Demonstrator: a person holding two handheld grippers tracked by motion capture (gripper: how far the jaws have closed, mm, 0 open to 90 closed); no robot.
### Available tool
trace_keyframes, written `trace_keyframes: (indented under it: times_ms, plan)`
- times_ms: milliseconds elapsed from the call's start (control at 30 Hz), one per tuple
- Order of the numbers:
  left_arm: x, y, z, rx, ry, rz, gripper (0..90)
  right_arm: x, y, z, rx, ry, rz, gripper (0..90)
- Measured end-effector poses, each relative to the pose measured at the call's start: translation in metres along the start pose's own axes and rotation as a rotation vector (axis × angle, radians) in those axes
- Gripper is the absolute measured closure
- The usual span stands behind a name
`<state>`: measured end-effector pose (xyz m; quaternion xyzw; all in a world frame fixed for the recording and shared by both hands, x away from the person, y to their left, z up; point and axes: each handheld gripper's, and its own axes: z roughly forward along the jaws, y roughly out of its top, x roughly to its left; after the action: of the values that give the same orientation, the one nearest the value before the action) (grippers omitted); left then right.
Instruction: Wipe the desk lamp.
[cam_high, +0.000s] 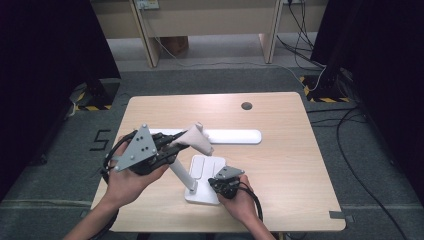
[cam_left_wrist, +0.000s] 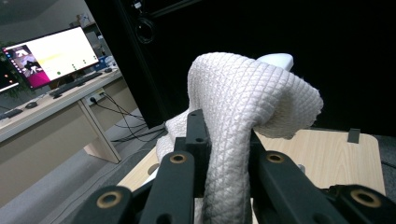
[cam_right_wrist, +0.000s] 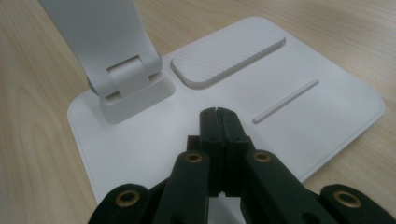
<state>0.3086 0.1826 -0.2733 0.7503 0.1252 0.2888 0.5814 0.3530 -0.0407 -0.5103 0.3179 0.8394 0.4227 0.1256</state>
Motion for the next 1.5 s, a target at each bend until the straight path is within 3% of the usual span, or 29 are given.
trace_keyframes:
  times_ms: [233,367,1133,1500]
  plan:
    - [-0.003,0.003,0.007,0.002,0.001,0.004,80.8,0.000,0.000,0.000,-0.001,0.001,0.000,90.0]
    - [-0.007,0.006,0.012,0.010,0.005,0.027,80.7,0.000,0.000,0.000,-0.001,0.001,-0.002,90.0]
    - [-0.019,0.018,0.038,0.028,-0.019,0.024,80.8,0.000,0.000,0.000,-0.006,0.000,-0.003,90.0]
    - [-0.026,0.026,0.051,0.051,-0.032,0.046,80.8,0.000,-0.001,0.001,-0.008,0.003,0.001,90.0]
